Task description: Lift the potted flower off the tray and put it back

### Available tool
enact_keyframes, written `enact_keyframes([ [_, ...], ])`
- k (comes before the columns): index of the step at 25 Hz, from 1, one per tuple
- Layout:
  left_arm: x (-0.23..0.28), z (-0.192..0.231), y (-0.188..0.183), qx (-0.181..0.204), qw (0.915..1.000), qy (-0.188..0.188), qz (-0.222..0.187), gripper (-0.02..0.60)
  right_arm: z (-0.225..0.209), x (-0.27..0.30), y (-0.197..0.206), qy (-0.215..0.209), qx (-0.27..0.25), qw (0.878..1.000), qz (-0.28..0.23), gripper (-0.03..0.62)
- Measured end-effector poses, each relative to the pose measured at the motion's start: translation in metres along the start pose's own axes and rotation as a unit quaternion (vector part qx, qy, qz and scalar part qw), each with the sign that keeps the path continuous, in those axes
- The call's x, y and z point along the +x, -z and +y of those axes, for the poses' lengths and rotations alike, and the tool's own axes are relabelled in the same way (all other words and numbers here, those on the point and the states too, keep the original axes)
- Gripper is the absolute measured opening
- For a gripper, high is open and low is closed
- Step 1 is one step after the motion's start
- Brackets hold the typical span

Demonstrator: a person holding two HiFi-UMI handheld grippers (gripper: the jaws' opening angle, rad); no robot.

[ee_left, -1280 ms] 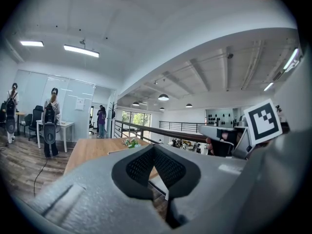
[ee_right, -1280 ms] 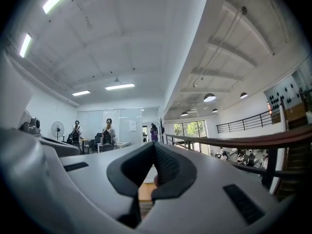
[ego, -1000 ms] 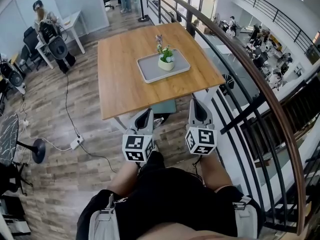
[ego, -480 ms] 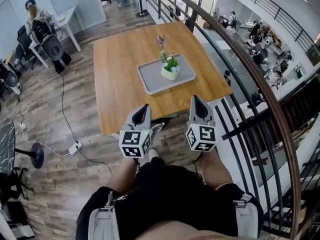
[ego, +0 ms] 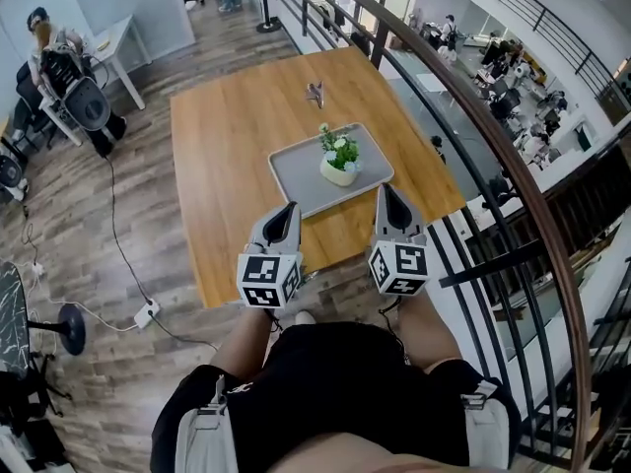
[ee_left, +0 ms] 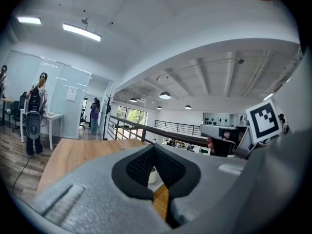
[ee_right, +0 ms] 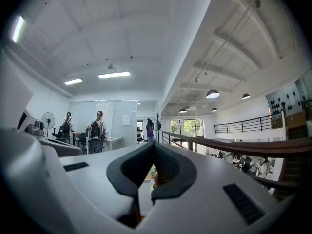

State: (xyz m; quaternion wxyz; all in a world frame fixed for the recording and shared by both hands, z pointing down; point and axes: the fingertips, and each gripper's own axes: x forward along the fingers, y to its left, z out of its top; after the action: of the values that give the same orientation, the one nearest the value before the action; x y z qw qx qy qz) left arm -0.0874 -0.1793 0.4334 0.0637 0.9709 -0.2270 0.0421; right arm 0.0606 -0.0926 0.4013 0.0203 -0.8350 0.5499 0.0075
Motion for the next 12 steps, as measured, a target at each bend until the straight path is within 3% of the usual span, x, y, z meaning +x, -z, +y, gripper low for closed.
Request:
enact_keyframes([
  [6,0.041,0.017,0.001,-0.009,0.9999,-0.004,0.013,0.012,-0.021,0.04,0.011,0.002,0.0,1.0,0.018,-0.002],
  [12,0.075,0.024,-0.007,-0.008,0.9988,-0.049,0.007,0.012,-0.053,0.09,0.015,-0.038,-0.006,0.999,0.02,-0.002],
])
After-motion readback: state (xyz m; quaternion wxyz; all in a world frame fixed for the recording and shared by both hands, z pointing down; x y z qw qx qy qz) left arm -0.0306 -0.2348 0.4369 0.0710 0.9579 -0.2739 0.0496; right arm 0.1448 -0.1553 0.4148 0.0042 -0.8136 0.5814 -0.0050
